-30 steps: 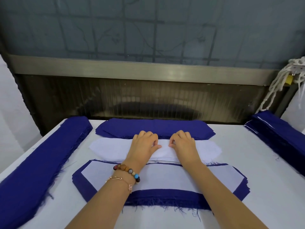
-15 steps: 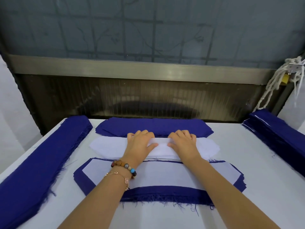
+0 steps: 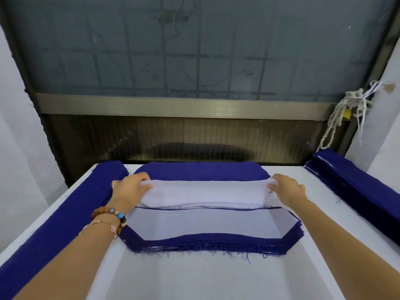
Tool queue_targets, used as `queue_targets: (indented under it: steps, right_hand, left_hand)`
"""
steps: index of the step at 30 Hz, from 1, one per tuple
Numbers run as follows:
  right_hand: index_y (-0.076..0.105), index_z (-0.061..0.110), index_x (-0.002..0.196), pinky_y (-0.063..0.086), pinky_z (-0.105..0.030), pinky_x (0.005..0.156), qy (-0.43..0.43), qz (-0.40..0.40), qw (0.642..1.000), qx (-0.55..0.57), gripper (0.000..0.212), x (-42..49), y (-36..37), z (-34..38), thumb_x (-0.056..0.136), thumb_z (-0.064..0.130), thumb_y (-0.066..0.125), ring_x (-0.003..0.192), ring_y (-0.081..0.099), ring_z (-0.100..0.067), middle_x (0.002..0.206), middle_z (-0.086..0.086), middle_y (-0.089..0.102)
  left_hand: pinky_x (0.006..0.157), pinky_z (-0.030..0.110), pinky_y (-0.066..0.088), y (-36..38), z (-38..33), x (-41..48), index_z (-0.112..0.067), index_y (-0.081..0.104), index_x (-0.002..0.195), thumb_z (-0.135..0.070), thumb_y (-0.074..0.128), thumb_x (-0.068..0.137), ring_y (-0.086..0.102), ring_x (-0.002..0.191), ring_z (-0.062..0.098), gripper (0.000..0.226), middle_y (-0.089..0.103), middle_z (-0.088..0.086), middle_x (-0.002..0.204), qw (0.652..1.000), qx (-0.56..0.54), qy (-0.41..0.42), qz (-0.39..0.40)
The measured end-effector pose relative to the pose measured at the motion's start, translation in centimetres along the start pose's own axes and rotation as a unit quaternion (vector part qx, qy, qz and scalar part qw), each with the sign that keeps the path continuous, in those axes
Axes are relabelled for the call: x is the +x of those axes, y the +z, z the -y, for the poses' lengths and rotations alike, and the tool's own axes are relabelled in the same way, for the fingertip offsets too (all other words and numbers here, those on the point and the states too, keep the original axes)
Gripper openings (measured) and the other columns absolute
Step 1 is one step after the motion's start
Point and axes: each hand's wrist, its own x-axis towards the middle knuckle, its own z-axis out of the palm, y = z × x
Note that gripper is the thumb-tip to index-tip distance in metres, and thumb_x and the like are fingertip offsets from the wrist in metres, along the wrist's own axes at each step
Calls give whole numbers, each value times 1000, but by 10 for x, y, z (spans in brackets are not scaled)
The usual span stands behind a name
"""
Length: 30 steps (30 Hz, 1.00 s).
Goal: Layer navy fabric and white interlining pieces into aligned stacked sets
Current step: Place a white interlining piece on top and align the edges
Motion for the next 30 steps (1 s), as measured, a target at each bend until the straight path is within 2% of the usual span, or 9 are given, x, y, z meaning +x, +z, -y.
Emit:
queue_targets:
  steps: [5,8,9,11,13,15,19,23,30]
  right_hand:
    - [55,10,124,46,-33,86,11,-9,983,184,34,-24,-31,-4,95,26,58,95,60,-23,106,-9,69]
    - [58,9,91,37,-23,58,-11,-18,976,217,14,-34,-48,-12,94,22,59,64,50,-14,91,-10,72]
    - [59,5,92,37,-24,57,-10,-11,973,232,15,-37,-53,-14,93,20,59,64,53,-18,87,-9,71]
    - [61,-1,105,44,-30,73,4,21,968,252,23,-43,-60,-19,94,19,59,84,62,-29,84,-7,68]
    - [55,-2,124,43,-33,88,18,58,969,241,37,-53,-63,-23,94,20,59,98,60,-26,88,-6,67]
    - [48,-1,133,40,-30,88,24,82,971,222,46,-61,-59,-26,94,22,59,96,57,-20,88,-4,65]
    - [50,4,133,43,-30,91,45,106,978,173,47,-68,-36,-34,92,23,62,103,57,-23,110,-9,64]
    - [54,18,116,43,-21,59,52,105,982,151,25,-72,-10,-45,91,18,59,75,60,-13,83,0,66]
    - [49,28,105,47,-21,59,45,80,986,142,23,-68,-3,-55,89,23,64,73,61,-12,78,2,65]
  left_hand:
    - [72,34,42,-36,-6,-23,-16,62,95,-30,60,94,58,83,22,14,62,4,87,979,-191,18,-64]
    - [74,32,40,-52,-6,-34,-11,64,95,-27,63,92,57,84,23,17,62,7,87,972,-224,21,-70]
    - [74,32,39,-55,-5,-37,-10,65,94,-27,63,92,56,84,23,17,62,7,87,970,-232,22,-69]
    - [73,31,39,-58,0,-43,-8,64,91,-27,65,91,56,84,24,18,62,8,86,968,-243,13,-56]
    - [68,28,41,-57,5,-52,-4,65,88,-26,66,90,57,84,26,22,63,13,86,972,-234,6,-31]
    - [65,25,41,-52,8,-60,-4,66,85,-27,67,89,56,81,23,23,64,13,84,974,-227,2,-14]
    - [80,31,43,-34,14,-67,-10,66,100,-33,66,89,56,93,21,25,64,7,100,980,-193,-25,30]
    - [89,32,43,-20,20,-71,-19,52,119,-31,64,91,49,101,20,32,51,5,109,981,-164,-54,87]
    - [82,27,43,-19,24,-68,-20,52,120,-27,66,90,53,96,20,34,56,8,107,984,-132,-38,116]
